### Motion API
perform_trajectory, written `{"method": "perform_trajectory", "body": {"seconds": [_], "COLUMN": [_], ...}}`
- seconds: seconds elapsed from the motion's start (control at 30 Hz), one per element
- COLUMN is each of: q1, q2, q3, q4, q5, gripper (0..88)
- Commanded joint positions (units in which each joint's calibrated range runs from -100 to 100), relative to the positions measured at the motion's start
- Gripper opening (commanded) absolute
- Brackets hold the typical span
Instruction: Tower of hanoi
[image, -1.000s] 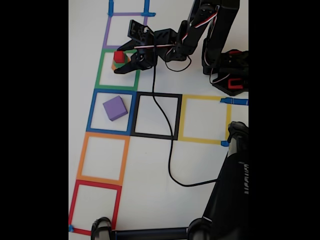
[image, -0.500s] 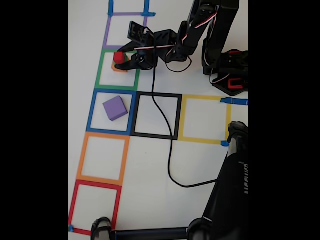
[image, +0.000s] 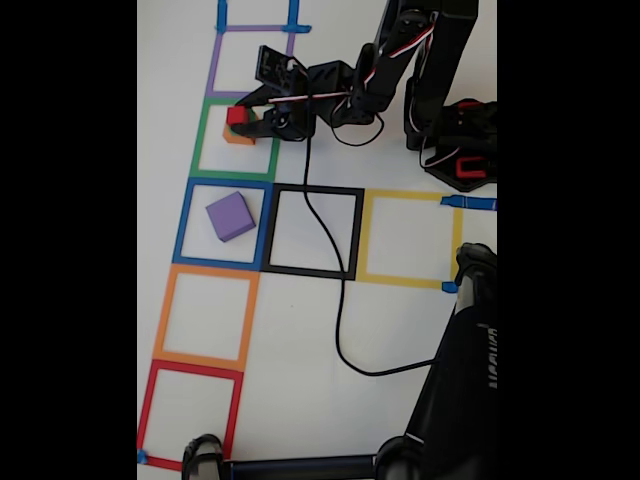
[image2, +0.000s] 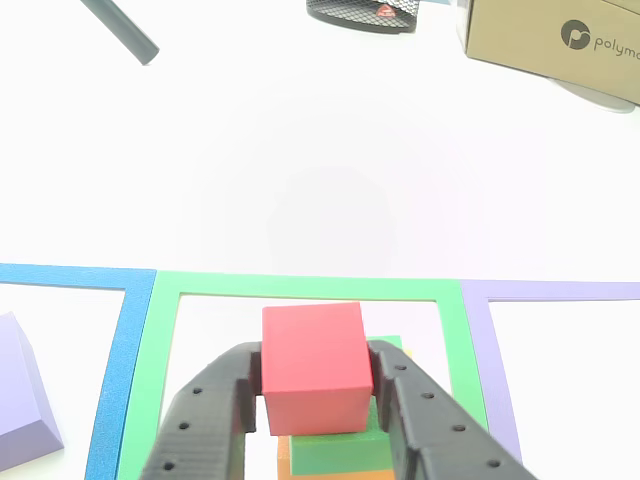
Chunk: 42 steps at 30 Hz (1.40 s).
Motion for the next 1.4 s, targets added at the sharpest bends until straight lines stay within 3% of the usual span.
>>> {"method": "perform_trajectory", "body": {"seconds": [0.0, 0.17, 0.3, 0.57, 1.03, 1.17, 1.37], "q1": [-1.17, -1.75, -2.32, -2.71, -9.99, -13.35, -16.32], "q2": [-4.28, -13.49, -23.90, -43.36, -39.33, -36.82, -38.03], "q3": [-1.26, -3.53, -7.71, -27.71, -82.62, -92.80, -85.99], "q4": [1.55, 14.02, 30.94, 79.93, 134.26, 140.90, 138.71], "q5": [0.36, 0.36, 0.36, 0.36, 0.36, 0.36, 0.36], "gripper": [3.1, 2.2, 2.2, 2.3, 1.8, 1.7, 1.7]}}
